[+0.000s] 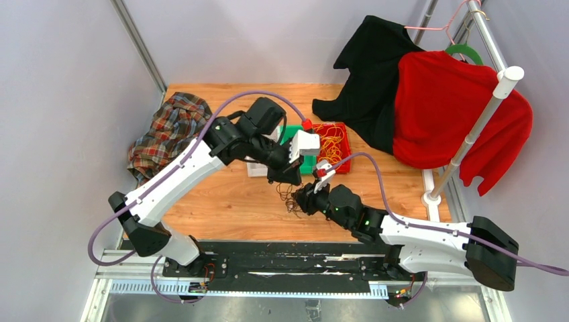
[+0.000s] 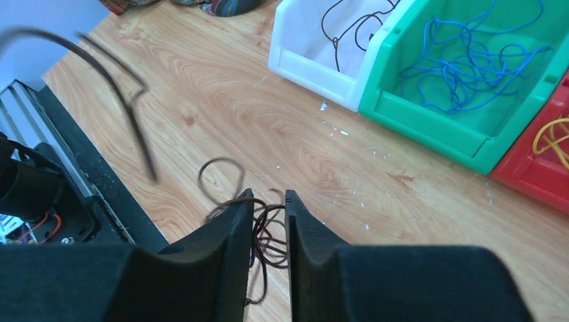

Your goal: Untangle the cables

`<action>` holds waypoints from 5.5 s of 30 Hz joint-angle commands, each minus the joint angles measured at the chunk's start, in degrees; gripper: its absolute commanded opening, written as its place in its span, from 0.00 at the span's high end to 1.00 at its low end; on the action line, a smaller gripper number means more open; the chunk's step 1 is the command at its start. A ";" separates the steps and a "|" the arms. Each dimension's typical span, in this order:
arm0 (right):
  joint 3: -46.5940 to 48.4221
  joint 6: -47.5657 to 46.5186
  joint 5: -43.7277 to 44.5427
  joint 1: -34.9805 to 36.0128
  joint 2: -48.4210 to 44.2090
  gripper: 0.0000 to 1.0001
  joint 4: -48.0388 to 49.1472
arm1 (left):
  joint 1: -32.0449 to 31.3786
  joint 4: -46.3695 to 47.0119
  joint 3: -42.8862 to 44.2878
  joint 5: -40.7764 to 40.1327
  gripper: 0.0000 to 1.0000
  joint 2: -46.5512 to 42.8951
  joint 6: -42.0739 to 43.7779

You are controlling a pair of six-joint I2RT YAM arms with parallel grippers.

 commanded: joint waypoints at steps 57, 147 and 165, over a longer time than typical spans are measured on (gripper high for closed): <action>17.28 -20.61 -4.34 3.23 15.66 0.66 8.72 | 6.95 -5.83 34.90 -4.66 1.00 -5.67 5.27; 0.11 -3.10 0.52 5.95 -22.16 0.99 -4.45 | 0.07 48.78 -51.88 -10.29 0.28 -32.52 1.78; 7.15 -2.17 -4.60 5.64 -18.60 0.99 0.10 | -3.70 54.81 -49.39 -6.56 0.44 -26.82 -8.81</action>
